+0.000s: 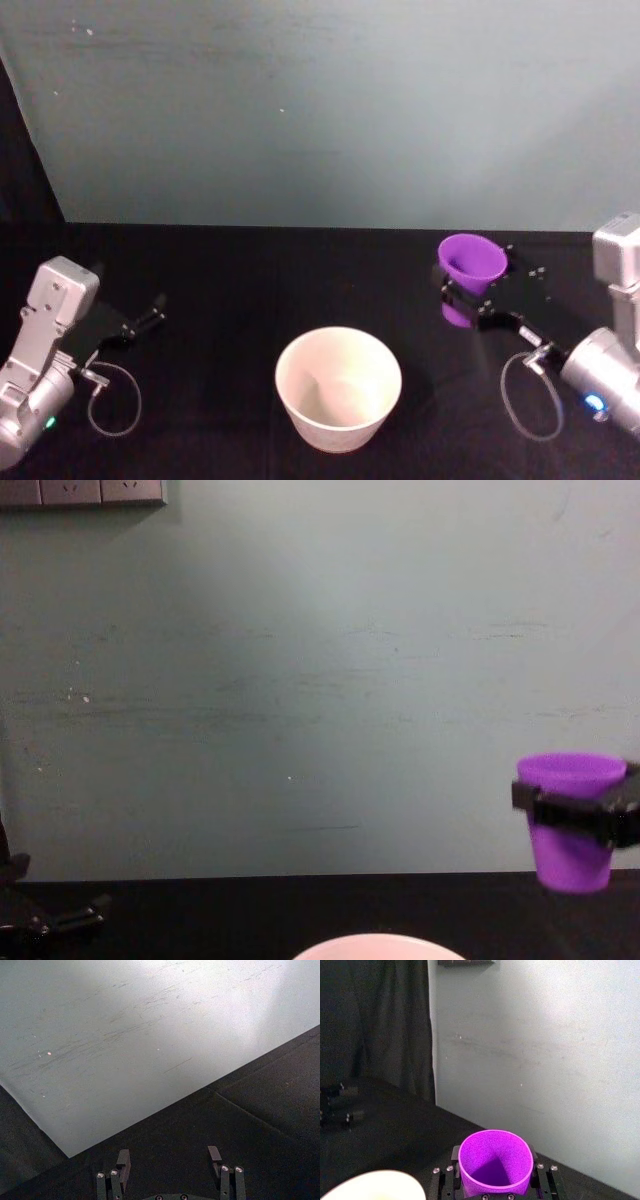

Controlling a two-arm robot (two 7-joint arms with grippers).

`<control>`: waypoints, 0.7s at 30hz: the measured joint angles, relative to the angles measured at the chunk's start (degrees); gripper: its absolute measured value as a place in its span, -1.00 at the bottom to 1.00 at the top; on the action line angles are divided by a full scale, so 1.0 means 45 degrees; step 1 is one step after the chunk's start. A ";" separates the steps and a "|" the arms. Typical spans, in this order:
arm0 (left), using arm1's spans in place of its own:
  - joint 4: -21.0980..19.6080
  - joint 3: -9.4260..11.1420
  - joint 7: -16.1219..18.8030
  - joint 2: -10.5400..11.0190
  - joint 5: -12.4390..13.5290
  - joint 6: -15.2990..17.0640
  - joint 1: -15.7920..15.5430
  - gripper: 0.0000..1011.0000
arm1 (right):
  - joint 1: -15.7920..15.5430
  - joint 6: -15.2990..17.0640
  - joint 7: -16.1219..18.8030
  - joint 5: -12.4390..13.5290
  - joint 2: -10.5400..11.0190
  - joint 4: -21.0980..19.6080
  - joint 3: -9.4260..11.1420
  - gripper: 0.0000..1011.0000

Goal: Pick up the cup and pour the mung beans from the cup into the bowl.

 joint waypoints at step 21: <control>0.0000 0.0000 0.0000 0.0000 0.0000 0.0000 0.0001 0.98 | -0.0389 0.1522 -0.0198 0.0894 0.0566 -0.2338 0.0846 0.48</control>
